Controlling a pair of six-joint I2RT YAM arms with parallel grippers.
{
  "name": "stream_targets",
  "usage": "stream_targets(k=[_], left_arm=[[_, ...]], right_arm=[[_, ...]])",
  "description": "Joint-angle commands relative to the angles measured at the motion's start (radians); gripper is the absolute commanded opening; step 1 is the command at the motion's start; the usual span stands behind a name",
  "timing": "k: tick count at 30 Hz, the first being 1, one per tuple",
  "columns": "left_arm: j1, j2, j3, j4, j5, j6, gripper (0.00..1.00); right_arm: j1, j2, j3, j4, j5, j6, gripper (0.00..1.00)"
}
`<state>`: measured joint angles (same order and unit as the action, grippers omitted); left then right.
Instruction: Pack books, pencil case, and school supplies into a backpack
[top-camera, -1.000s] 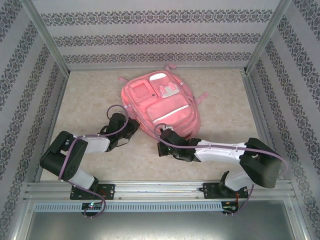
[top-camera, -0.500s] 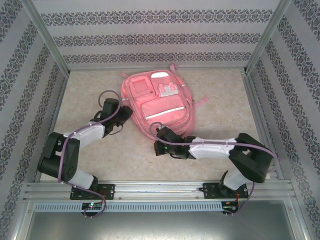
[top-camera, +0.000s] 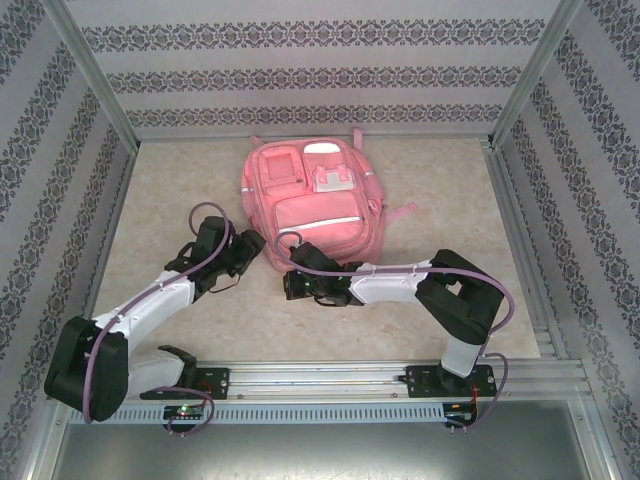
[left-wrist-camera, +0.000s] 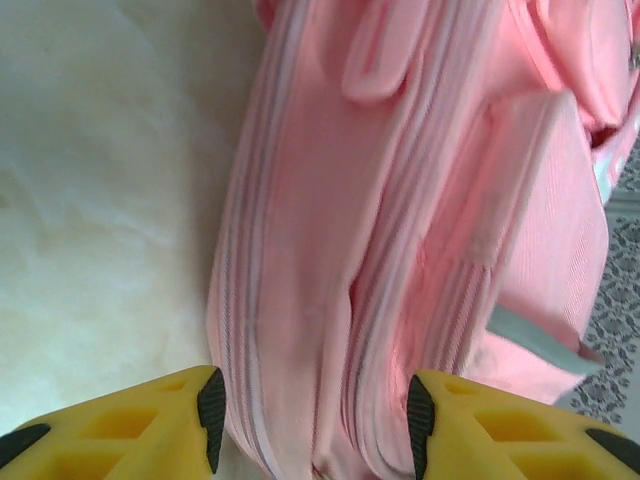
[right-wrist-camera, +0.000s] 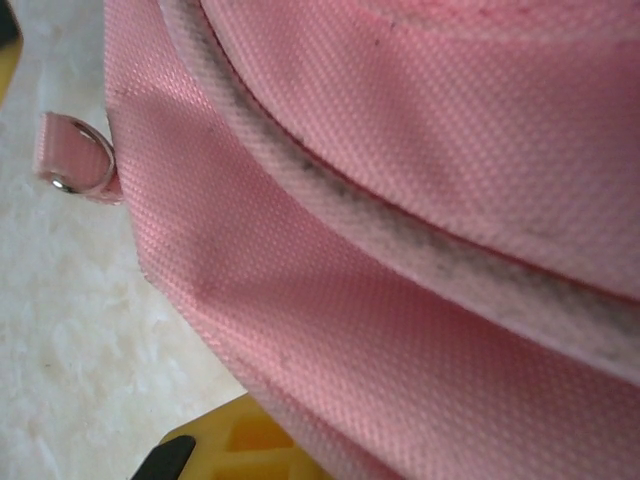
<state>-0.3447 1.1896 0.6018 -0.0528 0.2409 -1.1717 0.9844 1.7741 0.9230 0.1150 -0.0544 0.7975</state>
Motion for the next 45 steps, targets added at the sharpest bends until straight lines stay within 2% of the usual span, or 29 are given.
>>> stream_targets(k=[1, 8, 12, 14, 19, 22, 45], left_arm=[[-0.025, -0.004, 0.000, 0.013, 0.026, -0.059, 0.52], [-0.086, 0.087, -0.001, 0.097, 0.054, -0.113, 0.50], [-0.099, 0.111, -0.008, 0.118, 0.052, -0.122, 0.43], [-0.097, 0.123, 0.000, 0.117, 0.046, -0.112, 0.36], [-0.097, 0.149, 0.011, 0.131, 0.033, -0.091, 0.09], [-0.095, 0.155, 0.019, 0.120, 0.023, -0.071, 0.00], [-0.004, 0.105, 0.039, 0.028, 0.001, 0.012, 0.00]], right_arm=[[0.002, 0.013, 0.023, 0.036, -0.010, 0.014, 0.00], [0.001, 0.006, 0.015, 0.032, 0.001, 0.023, 0.00], [-0.003, -0.004, 0.008, 0.027, 0.010, 0.026, 0.00], [-0.002, -0.005, 0.008, 0.022, 0.009, 0.026, 0.00], [0.001, -0.026, -0.003, -0.021, 0.009, 0.022, 0.00], [0.002, -0.056, -0.018, -0.063, 0.021, 0.007, 0.00], [-0.015, -0.343, -0.179, -0.342, 0.103, -0.120, 0.00]])
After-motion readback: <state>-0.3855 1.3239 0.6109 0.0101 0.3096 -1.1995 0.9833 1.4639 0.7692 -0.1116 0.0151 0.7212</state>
